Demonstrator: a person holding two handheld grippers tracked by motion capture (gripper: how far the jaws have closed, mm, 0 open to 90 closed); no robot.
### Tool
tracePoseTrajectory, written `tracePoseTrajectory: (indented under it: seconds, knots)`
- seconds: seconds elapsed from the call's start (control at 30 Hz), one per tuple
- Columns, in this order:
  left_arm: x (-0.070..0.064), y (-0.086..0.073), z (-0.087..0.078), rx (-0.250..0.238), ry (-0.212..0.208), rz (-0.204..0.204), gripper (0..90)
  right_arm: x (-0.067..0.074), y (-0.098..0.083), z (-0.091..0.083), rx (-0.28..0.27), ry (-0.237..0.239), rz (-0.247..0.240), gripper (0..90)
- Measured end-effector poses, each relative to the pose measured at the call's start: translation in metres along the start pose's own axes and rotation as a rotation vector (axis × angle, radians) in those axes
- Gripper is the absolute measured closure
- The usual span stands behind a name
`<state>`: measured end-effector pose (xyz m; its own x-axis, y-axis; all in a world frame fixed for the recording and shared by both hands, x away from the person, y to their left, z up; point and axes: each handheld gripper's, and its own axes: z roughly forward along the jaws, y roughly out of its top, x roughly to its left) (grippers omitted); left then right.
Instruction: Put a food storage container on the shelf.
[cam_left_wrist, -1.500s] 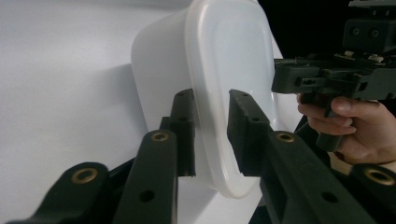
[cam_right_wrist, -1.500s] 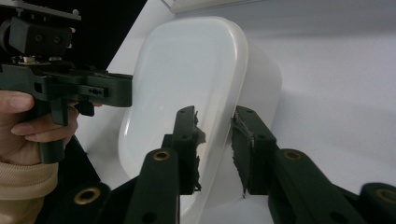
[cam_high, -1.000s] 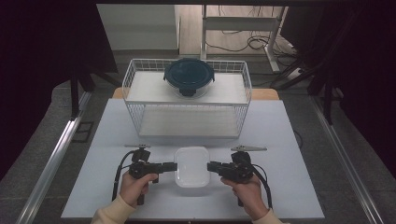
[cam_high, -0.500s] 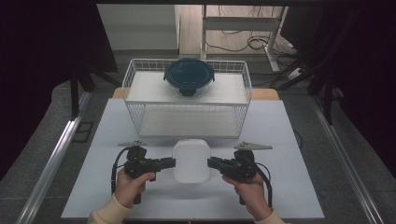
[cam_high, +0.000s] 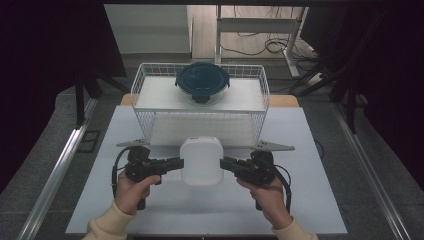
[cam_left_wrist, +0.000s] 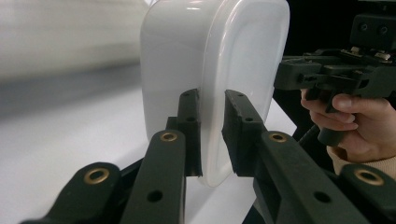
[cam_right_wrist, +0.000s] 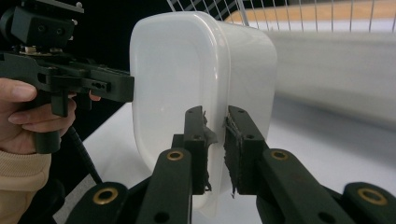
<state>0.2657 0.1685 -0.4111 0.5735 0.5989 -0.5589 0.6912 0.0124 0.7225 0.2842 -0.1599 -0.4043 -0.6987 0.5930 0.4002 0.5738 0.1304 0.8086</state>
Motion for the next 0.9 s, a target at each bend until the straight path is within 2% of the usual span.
tracePoseTrajectory:
  seconds: [0.23, 0.4, 0.67, 0.9]
  knots:
    - [-0.013, 0.023, -0.015, -0.037, 0.018, 0.044, 77.4, 0.008, 0.027, -0.004, -0.038, 0.018, -0.037, 79.3]
    - [-0.018, 0.038, -0.024, -0.06, 0.014, 0.06, 77.4, 0.016, 0.045, -0.008, -0.052, 0.02, -0.067, 79.3]
    - [-0.031, 0.073, -0.036, -0.097, 0.034, 0.114, 77.4, 0.026, 0.08, -0.017, -0.097, 0.028, -0.104, 79.4]
    - [-0.049, 0.1, -0.047, -0.119, 0.064, 0.166, 77.3, 0.035, 0.108, -0.03, -0.13, 0.039, -0.147, 79.6]
